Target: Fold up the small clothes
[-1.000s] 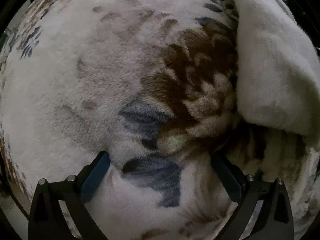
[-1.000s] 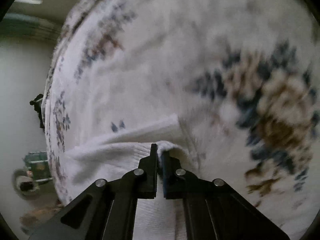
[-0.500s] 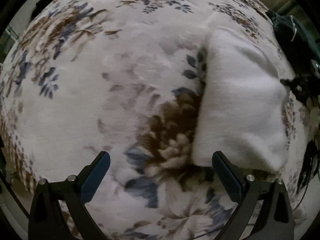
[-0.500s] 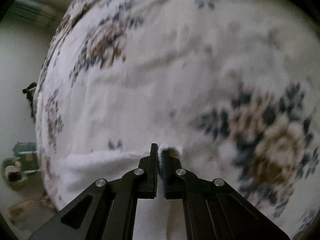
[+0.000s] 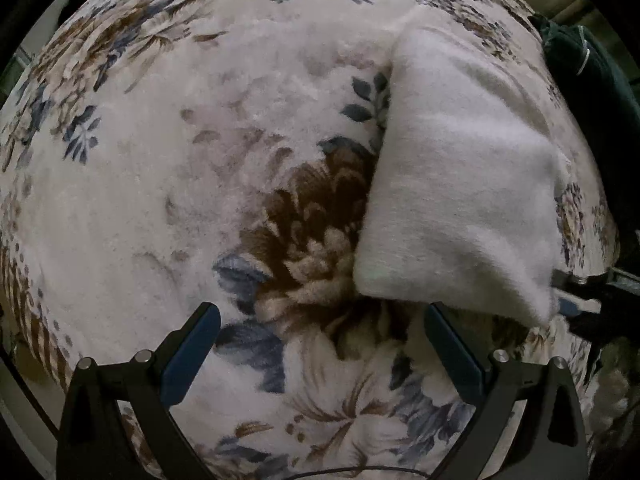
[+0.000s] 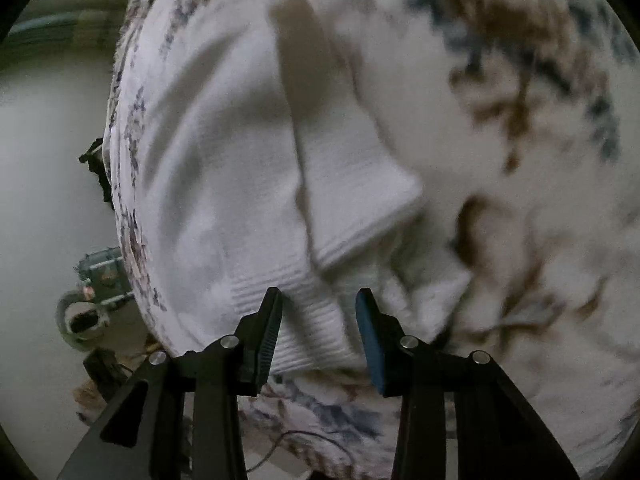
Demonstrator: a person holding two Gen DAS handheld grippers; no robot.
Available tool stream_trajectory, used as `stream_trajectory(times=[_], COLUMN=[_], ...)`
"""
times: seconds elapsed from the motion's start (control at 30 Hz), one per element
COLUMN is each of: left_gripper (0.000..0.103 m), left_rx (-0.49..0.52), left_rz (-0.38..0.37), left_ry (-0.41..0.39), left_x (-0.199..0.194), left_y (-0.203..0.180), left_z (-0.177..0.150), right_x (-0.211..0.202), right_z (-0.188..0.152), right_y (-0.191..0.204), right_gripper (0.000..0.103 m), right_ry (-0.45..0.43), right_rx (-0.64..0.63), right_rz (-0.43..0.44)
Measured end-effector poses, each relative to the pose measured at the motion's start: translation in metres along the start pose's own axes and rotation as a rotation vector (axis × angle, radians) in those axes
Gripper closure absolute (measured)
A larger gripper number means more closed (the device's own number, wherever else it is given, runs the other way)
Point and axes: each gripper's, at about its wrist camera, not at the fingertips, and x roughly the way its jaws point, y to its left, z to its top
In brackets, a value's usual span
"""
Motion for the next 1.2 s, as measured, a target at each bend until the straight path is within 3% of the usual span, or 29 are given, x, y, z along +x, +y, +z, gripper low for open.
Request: stream_trajectory(times=[0.07, 0.1, 0.13, 0.37, 0.53, 0.67, 0.77, 0.83, 0.87, 0.9, 0.97, 1.07, 1.17, 1.2], left_gripper=[0.000, 0.000, 0.000, 0.000, 0.000, 0.000, 0.000, 0.000, 0.000, 0.000, 0.000, 0.000, 0.000, 0.000], left_rx=[0.008, 0.010, 0.011, -0.011, 0.008, 0.027, 0.064, 0.106, 0.129, 0.160, 0.236, 0.337, 0.370, 0.379], left_rz=[0.003, 0.005, 0.004, -0.038, -0.053, -0.043, -0.037, -0.018, -0.014, -0.008, 0.027, 0.072, 0.074, 0.074], left_ry=[-0.008, -0.012, -0.017, -0.050, -0.091, -0.096, -0.119, -0.141, -0.146, -0.152, -0.170, -0.161, -0.125, -0.120], left_x=[-0.003, -0.005, -0.007, -0.025, -0.034, -0.026, -0.024, -0.023, -0.021, -0.018, -0.012, 0.008, 0.025, 0.027], left_y=[-0.002, -0.003, -0.003, -0.006, -0.012, -0.017, -0.024, -0.034, -0.039, -0.045, -0.059, -0.077, -0.085, -0.087], left_z=[-0.001, -0.001, -0.002, 0.008, 0.022, 0.042, 0.066, 0.088, 0.098, 0.110, 0.132, 0.164, 0.182, 0.184], right_x=[0.013, 0.015, 0.014, -0.047, -0.093, -0.073, -0.059, -0.064, -0.065, -0.066, -0.063, -0.040, -0.008, -0.002], right_z=[-0.007, -0.012, -0.016, -0.038, -0.041, -0.016, 0.000, 0.015, 0.023, 0.033, 0.059, 0.104, 0.132, 0.136], right_y=[0.001, 0.006, 0.010, 0.021, 0.020, -0.009, -0.008, -0.006, -0.005, -0.005, 0.000, 0.008, 0.016, 0.020], right_gripper=[0.064, 0.082, 0.093, 0.097, 0.103, 0.103, 0.096, 0.075, 0.057, 0.045, 0.043, 0.043, 0.043, 0.052], right_ry=[-0.008, -0.034, -0.055, -0.218, -0.371, -0.252, -0.194, -0.218, -0.230, -0.250, -0.255, -0.194, -0.124, -0.109], right_rx=[0.029, 0.012, -0.010, -0.047, -0.090, -0.028, -0.022, -0.005, 0.003, 0.013, 0.016, 0.023, 0.010, -0.003], right_rz=[-0.005, -0.001, 0.001, -0.097, -0.246, -0.215, -0.077, -0.023, 0.005, 0.023, 0.062, 0.108, 0.126, 0.118])
